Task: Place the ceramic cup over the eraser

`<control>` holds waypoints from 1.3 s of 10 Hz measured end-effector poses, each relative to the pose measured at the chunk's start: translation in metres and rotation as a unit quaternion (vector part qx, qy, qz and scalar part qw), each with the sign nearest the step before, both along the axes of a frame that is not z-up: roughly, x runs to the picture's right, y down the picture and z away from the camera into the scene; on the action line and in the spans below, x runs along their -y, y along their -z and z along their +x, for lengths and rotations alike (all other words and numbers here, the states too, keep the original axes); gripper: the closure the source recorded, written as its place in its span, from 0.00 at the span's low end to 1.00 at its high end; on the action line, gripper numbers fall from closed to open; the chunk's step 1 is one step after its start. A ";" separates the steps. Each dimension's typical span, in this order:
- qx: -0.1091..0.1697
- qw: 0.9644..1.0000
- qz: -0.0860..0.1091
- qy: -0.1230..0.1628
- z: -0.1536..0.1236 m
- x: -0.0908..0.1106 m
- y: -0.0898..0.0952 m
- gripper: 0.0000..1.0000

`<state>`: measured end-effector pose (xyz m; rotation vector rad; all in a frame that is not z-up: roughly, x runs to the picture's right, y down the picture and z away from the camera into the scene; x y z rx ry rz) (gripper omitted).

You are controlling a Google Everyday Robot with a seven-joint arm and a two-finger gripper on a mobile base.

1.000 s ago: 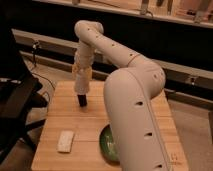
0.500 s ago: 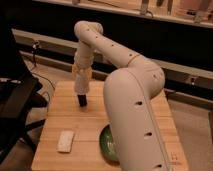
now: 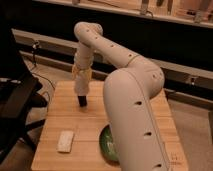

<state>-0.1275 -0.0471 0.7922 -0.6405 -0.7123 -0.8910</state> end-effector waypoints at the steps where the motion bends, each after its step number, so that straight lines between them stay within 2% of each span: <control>1: 0.002 1.000 -0.003 -0.002 -0.001 -0.005 0.000 0.52; 2: 0.003 1.000 -0.006 -0.003 -0.001 -0.007 0.000 0.44; 3: 0.005 1.000 -0.011 -0.006 -0.001 -0.012 -0.001 0.32; 5: 0.008 1.000 -0.017 -0.007 -0.003 -0.018 -0.003 0.20; 12: 0.009 1.000 -0.022 -0.011 -0.007 -0.024 -0.007 0.20; 13: 0.009 1.000 -0.021 -0.013 -0.006 -0.021 -0.007 0.23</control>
